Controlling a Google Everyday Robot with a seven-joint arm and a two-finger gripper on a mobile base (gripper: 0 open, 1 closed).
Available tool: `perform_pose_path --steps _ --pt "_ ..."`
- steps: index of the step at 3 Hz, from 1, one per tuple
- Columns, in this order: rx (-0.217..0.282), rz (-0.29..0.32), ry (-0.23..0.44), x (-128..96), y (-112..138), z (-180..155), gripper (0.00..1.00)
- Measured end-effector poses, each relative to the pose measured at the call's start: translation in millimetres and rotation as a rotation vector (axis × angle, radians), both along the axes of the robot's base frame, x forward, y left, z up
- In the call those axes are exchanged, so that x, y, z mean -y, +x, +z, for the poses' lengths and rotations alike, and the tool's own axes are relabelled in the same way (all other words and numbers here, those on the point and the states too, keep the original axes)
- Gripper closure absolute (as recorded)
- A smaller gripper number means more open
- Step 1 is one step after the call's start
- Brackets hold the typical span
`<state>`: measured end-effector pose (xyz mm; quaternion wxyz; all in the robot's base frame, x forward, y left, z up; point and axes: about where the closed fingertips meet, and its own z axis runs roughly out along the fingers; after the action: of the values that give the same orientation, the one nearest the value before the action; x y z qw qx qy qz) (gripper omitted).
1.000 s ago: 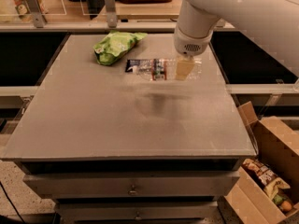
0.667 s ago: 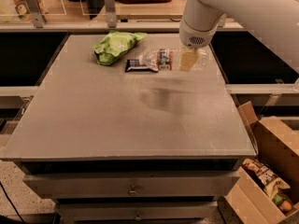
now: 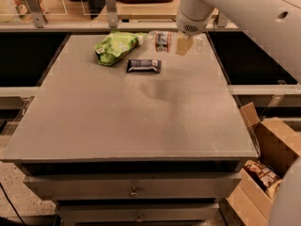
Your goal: Move water bottle near green rice chip bag
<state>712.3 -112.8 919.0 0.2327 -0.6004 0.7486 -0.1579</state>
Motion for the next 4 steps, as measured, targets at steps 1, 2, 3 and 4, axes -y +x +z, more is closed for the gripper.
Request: perform_pose_path --steps 1,2,3,4 --pt "0.050 -0.026 0.045 -8.6 27.3 1.4 1.00" --pt "0.086 -0.047 0.086 -17.3 55.3 -3.0 1.00" --pt "0.108 -0.053 0.105 -29.1 76.2 -13.1 1.00" --pt "0.115 -0.065 0.095 -36.8 92.2 -29.0 1.00"
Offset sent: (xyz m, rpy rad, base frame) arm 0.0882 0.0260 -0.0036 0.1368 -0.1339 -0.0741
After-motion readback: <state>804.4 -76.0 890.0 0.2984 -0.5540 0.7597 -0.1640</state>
